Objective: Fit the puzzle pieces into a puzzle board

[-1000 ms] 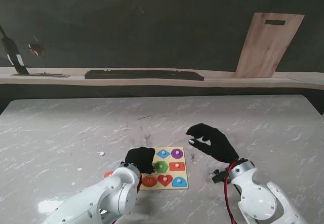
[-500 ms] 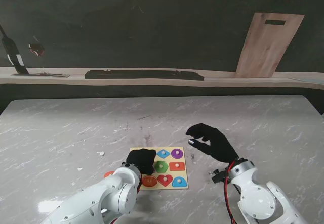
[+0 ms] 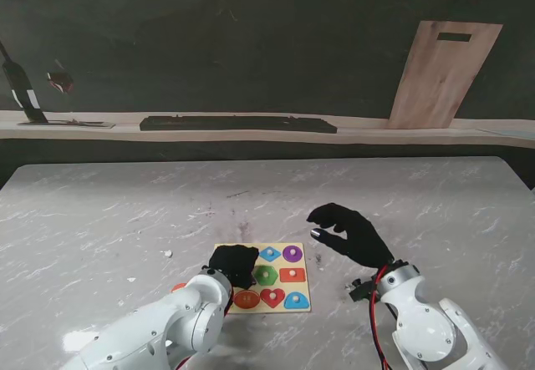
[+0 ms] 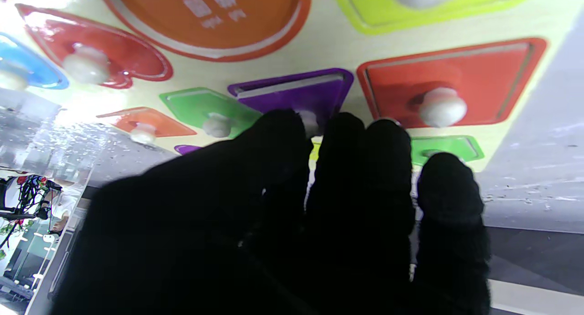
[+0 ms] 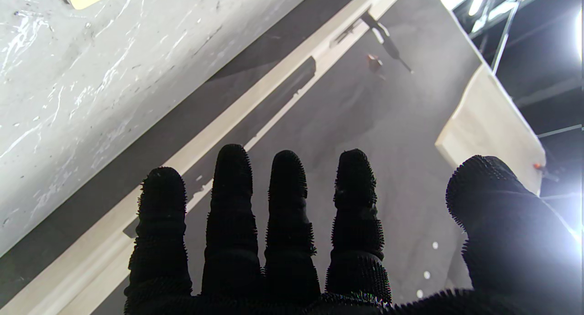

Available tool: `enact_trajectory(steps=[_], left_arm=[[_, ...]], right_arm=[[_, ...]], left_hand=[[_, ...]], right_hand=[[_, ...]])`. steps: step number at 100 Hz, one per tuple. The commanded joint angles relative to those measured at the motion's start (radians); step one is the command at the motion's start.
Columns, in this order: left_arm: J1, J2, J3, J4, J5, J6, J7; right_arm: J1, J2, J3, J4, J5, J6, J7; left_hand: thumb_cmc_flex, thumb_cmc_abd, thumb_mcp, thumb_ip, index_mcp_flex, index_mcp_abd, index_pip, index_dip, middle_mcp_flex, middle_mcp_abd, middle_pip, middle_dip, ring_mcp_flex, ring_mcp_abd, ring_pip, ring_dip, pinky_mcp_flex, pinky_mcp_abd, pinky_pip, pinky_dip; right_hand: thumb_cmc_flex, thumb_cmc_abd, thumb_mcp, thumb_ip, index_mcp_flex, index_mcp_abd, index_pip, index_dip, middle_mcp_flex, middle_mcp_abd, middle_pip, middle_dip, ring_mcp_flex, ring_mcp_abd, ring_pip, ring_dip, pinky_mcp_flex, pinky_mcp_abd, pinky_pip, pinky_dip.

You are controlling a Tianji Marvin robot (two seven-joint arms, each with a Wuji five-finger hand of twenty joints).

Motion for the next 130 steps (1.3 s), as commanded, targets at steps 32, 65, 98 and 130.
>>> enact_trajectory(steps=[32,65,98,130], left_arm=[[-0.004,0.005,0.009,-0.003,-0.009,0.009,-0.021],[-0.005,0.017,0.014,-0.022,0.001,0.008,-0.06],[-0.012,0.027,0.025,-0.029,0.023,0.01,-0.086],[0.01,0.041,0.009,-0.039,0.101,-0.025,-0.073]], right_arm=[[-0.004,-0.003,-0.004,-0.001,-0.003,0.001,-0.001],[-0.005,-0.003,-0.004,-0.001,0.0,-0.001,0.0],[-0.008,-0.003,-0.002,-0.003,0.001,-0.007,0.0],[-0.01,-0.002,0.0,-0.004,0.002,-0.013,0.001]], left_hand=[[0.03,0.005,0.0,0.039,-0.025,-0.009,0.041,0.024,-0.007,0.078,0.006,0.018,-0.004,0.002,0.012,0.022,-0.013,0.077,0.006,0.032],[0.022,0.004,0.009,0.039,-0.022,-0.027,0.031,0.031,-0.009,0.067,0.002,0.023,-0.007,-0.002,0.005,0.023,-0.018,0.072,0.001,0.036],[0.065,0.026,-0.212,-0.026,-0.078,-0.055,-0.093,0.042,-0.082,0.054,0.0,0.042,-0.04,-0.012,-0.01,0.046,-0.042,0.055,-0.017,0.034],[-0.049,0.14,-0.355,0.009,-0.15,-0.037,-0.277,0.1,-0.2,0.029,0.107,-0.005,-0.058,-0.032,-0.017,0.059,-0.051,0.037,-0.019,0.027]], right_hand=[[0.015,0.018,-0.018,0.009,0.014,-0.022,0.017,0.012,0.034,-0.017,0.005,0.01,0.008,-0.02,0.014,0.006,-0.011,-0.013,0.014,0.01],[0.015,0.018,-0.018,0.009,0.015,-0.022,0.018,0.012,0.034,-0.017,0.005,0.01,0.007,-0.019,0.014,0.006,-0.011,-0.013,0.014,0.01],[0.016,0.018,-0.017,0.009,0.016,-0.02,0.019,0.012,0.035,-0.017,0.005,0.01,0.009,-0.02,0.015,0.006,-0.01,-0.013,0.015,0.01],[0.016,0.018,-0.018,0.009,0.017,-0.021,0.019,0.012,0.037,-0.017,0.005,0.01,0.01,-0.02,0.015,0.006,-0.01,-0.013,0.015,0.01]])
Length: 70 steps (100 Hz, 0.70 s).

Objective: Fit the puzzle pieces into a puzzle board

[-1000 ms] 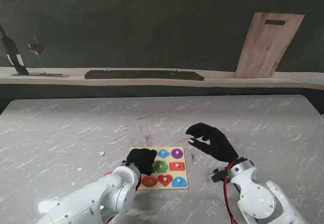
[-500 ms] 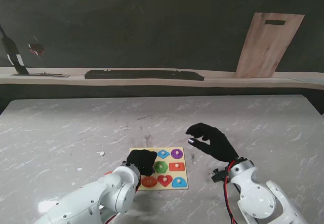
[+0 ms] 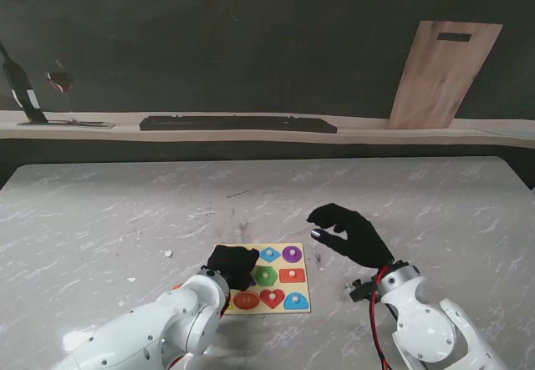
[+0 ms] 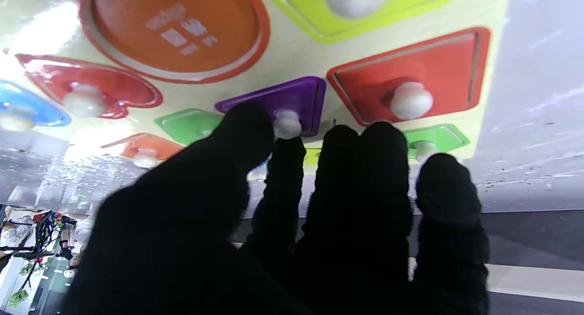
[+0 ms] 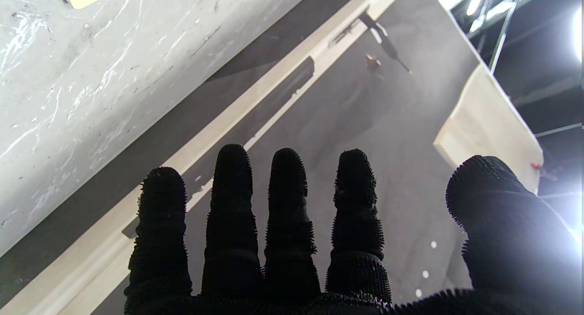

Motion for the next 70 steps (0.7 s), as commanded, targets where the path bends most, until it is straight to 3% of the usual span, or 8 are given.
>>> enact_trajectory(steps=[1,6,29,55,70], left_arm=[[0.012,0.007,-0.002,-0.004,-0.001,-0.005,0.0],[0.016,0.008,-0.006,-0.005,0.003,-0.009,0.005],[0.041,0.001,-0.043,-0.005,0.007,-0.045,0.062],[0.083,0.016,-0.134,-0.054,0.057,-0.131,0.061],[0.149,0.039,-0.251,-0.121,0.139,-0.191,0.006]], right_arm=[[-0.007,-0.002,-0.002,-0.004,-0.001,-0.006,0.0],[-0.009,-0.002,-0.001,-0.005,-0.001,-0.007,0.001],[-0.013,-0.002,0.001,-0.008,-0.001,-0.011,0.0],[-0.015,-0.002,0.003,-0.011,0.0,-0.011,0.0],[-0.016,-0.002,0.004,-0.012,0.002,-0.012,0.0]], left_hand=[[-0.045,0.018,-0.05,0.01,-0.044,0.016,-0.034,0.023,-0.042,0.021,0.034,-0.025,-0.012,-0.028,-0.002,0.021,-0.011,0.037,-0.003,0.015],[-0.072,0.031,-0.054,0.031,-0.045,0.022,-0.052,0.053,-0.055,0.021,0.057,-0.083,-0.013,-0.028,-0.003,0.023,-0.012,0.036,-0.003,0.014],[-0.12,0.077,-0.107,0.036,-0.083,0.028,-0.101,0.044,-0.096,0.016,0.047,-0.096,-0.025,-0.041,-0.005,0.027,-0.016,0.02,-0.003,0.011],[-0.126,0.137,-0.199,0.045,-0.179,0.052,-0.316,-0.086,-0.322,0.028,-0.12,-0.189,-0.208,-0.015,-0.124,0.058,-0.151,0.02,-0.101,-0.013],[-0.109,0.164,-0.232,0.046,-0.093,0.025,-0.306,-0.085,-0.338,0.029,-0.182,-0.255,-0.239,-0.007,-0.172,0.062,-0.179,0.017,-0.119,-0.02]], right_hand=[[0.015,0.017,-0.018,0.009,0.017,-0.021,0.019,0.012,0.015,-0.017,0.005,0.01,0.011,-0.02,0.015,0.006,-0.01,-0.013,0.015,0.01],[0.015,0.019,-0.018,0.009,0.018,-0.021,0.019,0.012,0.015,-0.018,0.005,0.01,0.011,-0.02,0.015,0.006,-0.01,-0.013,0.015,0.01],[0.016,0.019,-0.018,0.009,0.016,-0.022,0.02,0.013,0.016,-0.018,0.005,0.01,0.011,-0.021,0.015,0.006,-0.01,-0.013,0.015,0.01],[0.016,0.019,-0.018,0.009,0.018,-0.018,0.019,0.012,0.014,-0.018,0.005,0.01,0.009,-0.02,0.014,0.006,-0.01,-0.014,0.015,0.01],[0.015,0.018,-0.018,0.009,0.017,-0.019,0.019,0.012,0.015,-0.019,0.005,0.01,0.01,-0.021,0.014,0.006,-0.01,-0.014,0.015,0.01]])
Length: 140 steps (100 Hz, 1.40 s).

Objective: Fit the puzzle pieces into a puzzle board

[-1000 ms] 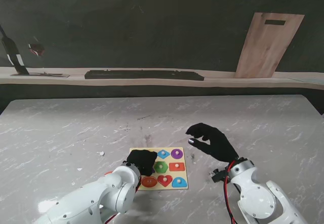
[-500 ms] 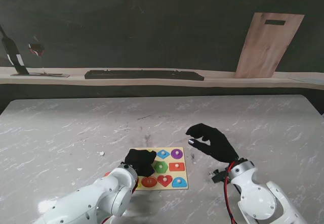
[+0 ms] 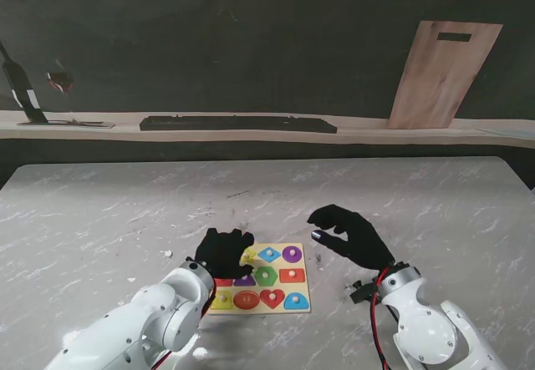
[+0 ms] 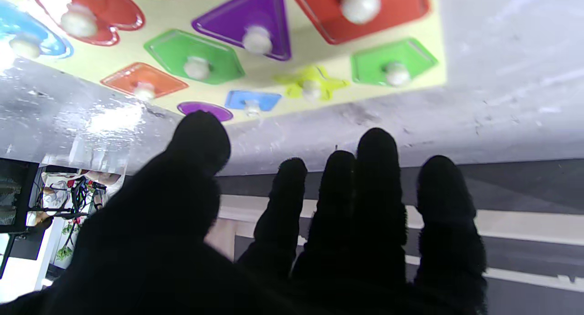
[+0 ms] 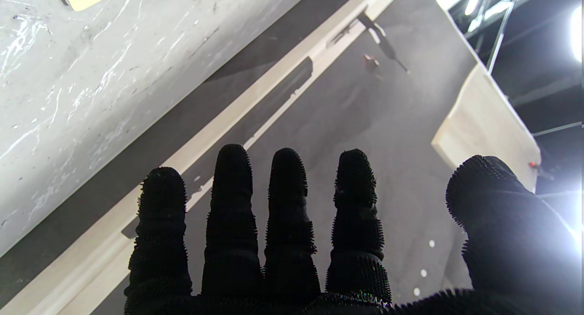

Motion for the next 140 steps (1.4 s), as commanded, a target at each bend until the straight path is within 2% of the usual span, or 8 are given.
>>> enact_trajectory(steps=[1,17,34,50,71,78,122,140], left_arm=[[0.024,0.028,-0.037,-0.029,0.021,-0.019,-0.016],[0.123,0.046,-0.18,-0.12,0.088,-0.076,-0.114],[0.203,0.07,-0.298,-0.186,0.284,-0.195,-0.223],[0.252,0.074,-0.345,-0.239,0.329,-0.207,-0.346],[0.281,0.078,-0.375,-0.273,0.395,-0.253,-0.426],[0.283,0.08,-0.383,-0.281,0.401,-0.275,-0.456],[0.253,0.084,-0.348,-0.245,0.387,-0.266,-0.468],[0.251,0.084,-0.337,-0.236,0.407,-0.263,-0.461]], right_arm=[[-0.008,-0.003,-0.001,-0.007,0.001,-0.004,0.0],[-0.008,-0.003,0.001,-0.009,0.01,-0.003,0.003],[-0.008,-0.003,0.001,-0.01,0.025,-0.002,0.009],[-0.008,-0.003,0.001,-0.011,0.037,0.003,0.015],[-0.006,-0.002,0.0,-0.01,0.048,0.007,0.023],[-0.005,-0.003,-0.001,-0.009,0.049,0.007,0.023],[-0.005,-0.003,-0.001,-0.008,0.046,0.006,0.021],[-0.005,-0.003,-0.001,-0.008,0.044,0.005,0.02]], left_hand=[[0.008,0.018,-0.003,0.045,0.047,-0.003,0.003,-0.004,-0.019,0.021,-0.033,-0.029,-0.016,0.008,-0.024,0.014,-0.021,0.019,-0.009,-0.016],[0.008,0.043,-0.006,0.037,0.18,-0.026,0.053,0.013,0.116,0.015,-0.018,-0.053,0.011,0.041,-0.043,0.011,-0.02,0.038,-0.011,-0.014],[0.026,0.042,-0.062,0.007,0.23,-0.051,0.105,0.016,0.196,-0.011,-0.002,-0.059,0.051,0.01,-0.047,0.008,0.015,0.013,0.014,-0.006],[0.032,0.041,-0.064,0.002,0.232,-0.051,0.108,0.0,0.198,-0.017,-0.011,-0.066,0.042,0.008,-0.06,0.004,0.002,0.005,0.007,-0.01],[0.016,0.059,-0.072,0.011,0.224,-0.059,0.104,-0.006,0.196,-0.031,-0.019,-0.071,0.038,-0.005,-0.073,0.003,-0.003,-0.012,0.004,-0.013],[0.027,0.052,-0.087,-0.001,0.238,-0.07,0.123,-0.003,0.22,-0.039,-0.005,-0.065,0.043,-0.011,-0.078,0.003,-0.002,-0.016,0.005,-0.015],[0.011,0.068,-0.074,0.028,0.21,-0.062,0.091,-0.017,0.214,-0.041,-0.013,-0.07,0.043,-0.014,-0.091,0.001,-0.004,-0.023,0.0,-0.022],[-0.044,0.003,0.023,0.038,0.188,-0.041,0.057,-0.003,0.261,-0.035,-0.02,-0.103,0.096,-0.018,-0.106,-0.038,0.042,-0.032,0.012,-0.03]], right_hand=[[0.015,0.018,-0.018,0.009,0.018,-0.018,0.02,0.012,0.015,-0.019,0.005,0.01,0.009,-0.02,0.014,0.006,-0.01,-0.014,0.015,0.01],[0.016,0.018,-0.018,0.009,0.016,-0.019,0.019,0.012,0.015,-0.019,0.006,0.01,0.009,-0.019,0.014,0.006,-0.01,-0.013,0.015,0.01],[0.016,0.018,-0.018,0.009,0.019,-0.017,0.019,0.012,0.014,-0.018,0.006,0.01,0.01,-0.02,0.015,0.006,-0.01,-0.013,0.015,0.01],[0.017,0.018,-0.018,0.009,0.018,-0.018,0.019,0.012,0.015,-0.016,0.006,0.01,0.009,-0.02,0.015,0.006,-0.01,-0.013,0.015,0.01],[0.016,0.018,-0.019,0.009,0.016,-0.019,0.02,0.012,0.013,-0.018,0.005,0.01,0.009,-0.02,0.015,0.006,-0.01,-0.013,0.015,0.01],[0.016,0.018,-0.018,0.009,0.017,-0.017,0.02,0.012,0.015,-0.018,0.006,0.01,0.01,-0.02,0.015,0.006,-0.01,-0.013,0.015,0.01],[0.017,0.019,-0.019,0.009,0.018,-0.018,0.02,0.011,0.014,-0.018,0.006,0.01,0.009,-0.019,0.015,0.006,-0.01,-0.014,0.015,0.01],[0.017,0.018,-0.019,0.009,0.017,-0.017,0.02,0.011,0.014,-0.019,0.006,0.01,0.009,-0.02,0.015,0.006,-0.01,-0.014,0.015,0.01]])
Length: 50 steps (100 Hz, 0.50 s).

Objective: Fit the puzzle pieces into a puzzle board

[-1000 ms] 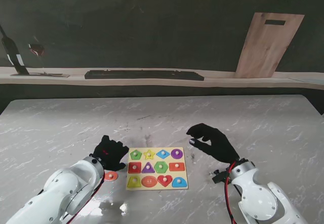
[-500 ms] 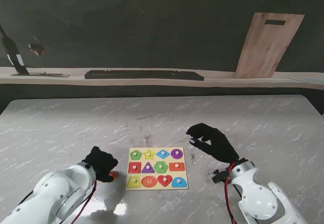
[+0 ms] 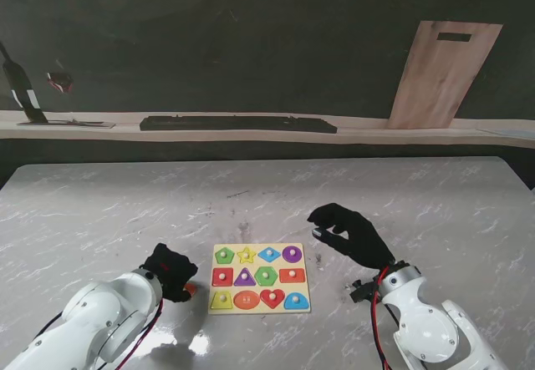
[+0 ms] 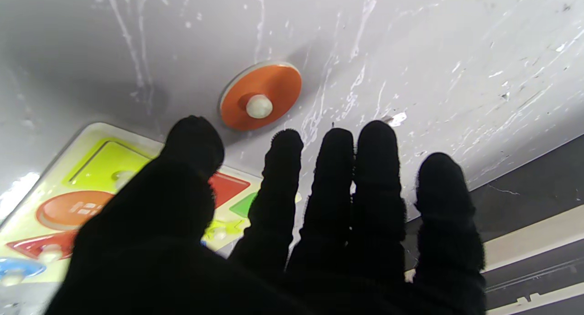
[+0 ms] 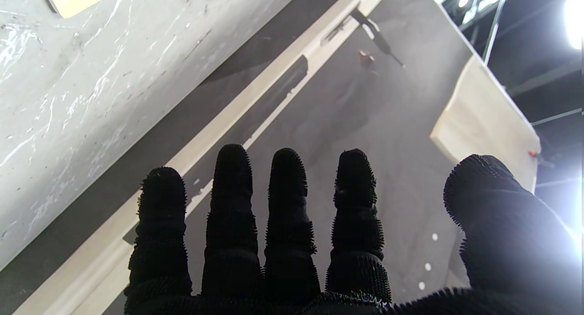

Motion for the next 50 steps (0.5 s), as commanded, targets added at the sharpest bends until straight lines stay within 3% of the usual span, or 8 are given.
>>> enact_trajectory(steps=[1,19,50], left_arm=[[0.002,0.004,0.005,0.005,0.011,0.003,0.005],[0.003,0.004,0.011,0.007,0.032,0.013,-0.005],[-0.008,0.004,0.027,0.028,0.048,0.029,0.014]], right_arm=[[-0.006,-0.003,-0.003,-0.004,-0.004,0.0,-0.001],[-0.006,-0.002,-0.004,-0.003,-0.004,0.0,0.0],[-0.005,-0.003,-0.005,-0.003,-0.007,-0.001,-0.002]], left_hand=[[-0.035,-0.043,0.066,0.038,-0.031,0.023,-0.023,-0.001,0.029,0.003,-0.004,-0.026,0.044,-0.017,-0.013,-0.028,0.013,-0.032,0.02,-0.019],[-0.06,-0.091,0.115,0.033,-0.033,0.052,-0.042,-0.008,0.04,0.009,-0.017,-0.061,0.064,-0.018,-0.027,-0.065,0.036,-0.036,0.018,-0.029],[-0.054,-0.073,0.122,0.03,-0.008,0.043,-0.016,0.003,0.067,0.006,0.012,-0.061,0.085,-0.026,-0.003,-0.071,0.057,-0.036,0.032,-0.029]], right_hand=[[0.006,0.017,-0.019,0.009,0.018,-0.017,0.021,0.011,0.015,-0.017,0.006,0.01,0.01,-0.02,0.015,0.006,-0.01,-0.014,0.015,0.01],[0.006,0.018,-0.019,0.009,0.016,-0.018,0.02,0.011,0.015,-0.02,0.006,0.01,0.009,-0.02,0.015,0.006,-0.01,-0.014,0.015,0.01],[0.006,0.019,-0.019,0.009,0.016,-0.017,0.021,0.011,0.015,-0.019,0.006,0.01,0.009,-0.019,0.015,0.006,-0.01,-0.013,0.015,0.01]])
